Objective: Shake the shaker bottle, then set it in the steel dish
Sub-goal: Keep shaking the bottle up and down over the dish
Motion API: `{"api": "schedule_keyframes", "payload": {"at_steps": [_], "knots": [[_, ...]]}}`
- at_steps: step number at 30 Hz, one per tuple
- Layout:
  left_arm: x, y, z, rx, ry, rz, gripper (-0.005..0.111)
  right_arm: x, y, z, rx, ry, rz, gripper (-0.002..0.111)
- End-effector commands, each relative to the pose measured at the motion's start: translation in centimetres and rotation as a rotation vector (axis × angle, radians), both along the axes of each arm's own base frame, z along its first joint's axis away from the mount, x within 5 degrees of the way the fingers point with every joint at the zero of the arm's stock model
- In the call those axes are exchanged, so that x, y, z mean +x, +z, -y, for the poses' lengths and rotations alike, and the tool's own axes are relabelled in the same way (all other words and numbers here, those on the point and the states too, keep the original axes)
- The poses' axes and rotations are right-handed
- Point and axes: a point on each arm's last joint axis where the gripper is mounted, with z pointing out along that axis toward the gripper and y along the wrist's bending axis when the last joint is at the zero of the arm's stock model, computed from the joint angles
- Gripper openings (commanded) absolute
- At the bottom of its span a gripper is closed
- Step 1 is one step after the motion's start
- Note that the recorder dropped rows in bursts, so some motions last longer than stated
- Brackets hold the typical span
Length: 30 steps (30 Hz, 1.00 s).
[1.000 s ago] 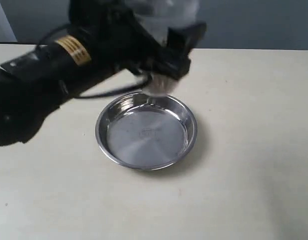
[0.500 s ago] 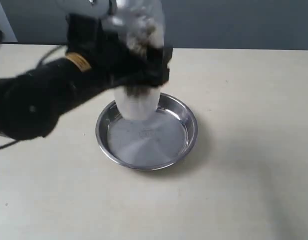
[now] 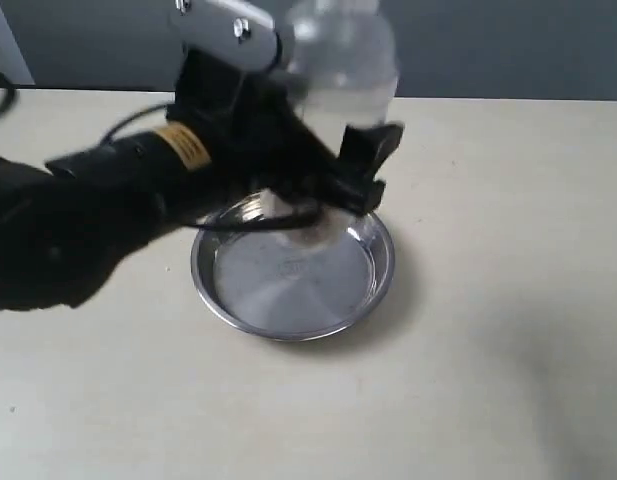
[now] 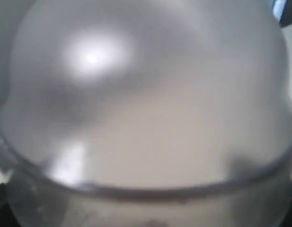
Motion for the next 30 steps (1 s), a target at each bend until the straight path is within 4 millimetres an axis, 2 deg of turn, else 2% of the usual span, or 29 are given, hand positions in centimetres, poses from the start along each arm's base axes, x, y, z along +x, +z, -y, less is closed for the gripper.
{"api": "schedule_keyframes", "payload": {"at_steps": [1,2,3,4,6,7,8,9,13,15,16,17,19,20,21,22,23,24,25,26,27,29,30], "knots": [[1.8,-2.8,-2.0,-0.020,0.174,-0.164,0.000,0.0,0.1,0.0,0.000,0.001,0.014,-0.001],[2.0,-4.2,-2.1,-0.030,0.206,-0.224,0.000,0.0,0.1,0.0,0.000,0.001,0.014,-0.001],[2.0,-4.4,-1.8,-0.031,0.203,-0.218,0.000,0.0,0.1,0.0,0.000,0.001,0.014,-0.001],[1.7,-3.4,-1.5,-0.038,0.177,-0.155,0.000,0.0,0.1,0.0,0.000,0.001,0.014,-0.001],[0.5,1.4,-0.7,-0.058,0.073,0.100,0.000,0.0,0.1,0.0,0.000,0.001,0.014,-0.001],[0.0,3.0,-0.7,-0.071,0.048,0.162,0.000,0.0,0.1,0.0,0.000,0.001,0.014,-0.001],[-0.2,3.7,-0.7,-0.081,0.041,0.169,0.000,0.0,0.1,0.0,0.000,0.001,0.014,-0.001],[-0.1,3.4,-0.9,-0.076,0.049,0.137,0.000,0.0,0.1,0.0,0.000,0.001,0.014,-0.001],[1.5,-0.9,-2.5,0.041,0.178,0.029,0.000,0.0,0.1,0.0,0.000,0.001,0.014,-0.001],[2.6,-2.5,-4.6,-0.087,0.394,-0.071,0.000,0.0,0.1,0.0,0.000,0.001,0.014,-0.001],[2.7,-3.0,-4.7,-0.145,0.418,-0.118,0.000,0.0,0.1,0.0,0.000,0.001,0.014,-0.001],[2.6,-3.4,-4.1,-0.147,0.369,-0.158,0.000,0.0,0.1,0.0,0.000,0.001,0.014,-0.001],[1.0,-3.7,-0.8,0.019,0.033,-0.108,0.000,0.0,0.1,0.0,0.000,0.001,0.014,-0.001],[0.3,-3.8,0.0,0.081,-0.053,-0.064,0.000,0.0,0.1,0.0,0.000,0.001,0.014,-0.001],[0.3,-3.8,-0.1,0.084,-0.051,-0.058,0.000,0.0,0.1,0.0,0.000,0.001,0.014,-0.001],[1.2,-3.9,-1.1,0.028,0.056,-0.082,0.000,0.0,0.1,0.0,0.000,0.001,0.014,-0.001],[2.9,-4.1,-4.0,-0.124,0.379,-0.147,0.000,0.0,0.1,0.0,0.000,0.001,0.014,-0.001],[3.3,-4.1,-4.8,-0.171,0.464,-0.143,0.000,0.0,0.1,0.0,0.000,0.001,0.014,-0.001],[2.7,-4.1,-3.5,-0.109,0.323,-0.146,0.000,0.0,0.1,0.0,0.000,0.001,0.014,-0.001],[1.2,-4.0,-0.9,0.046,0.045,-0.087,0.000,0.0,0.1,0.0,0.000,0.001,0.014,-0.001],[0.6,-4.0,-0.1,0.107,-0.044,-0.036,0.000,0.0,0.1,0.0,0.000,0.001,0.014,-0.001],[2.6,-4.6,-3.0,-0.098,0.328,-0.142,0.000,0.0,0.1,0.0,0.000,0.001,0.014,-0.001],[3.0,-4.5,-3.5,-0.109,0.394,-0.122,0.000,0.0,0.1,0.0,0.000,0.001,0.014,-0.001]]}}
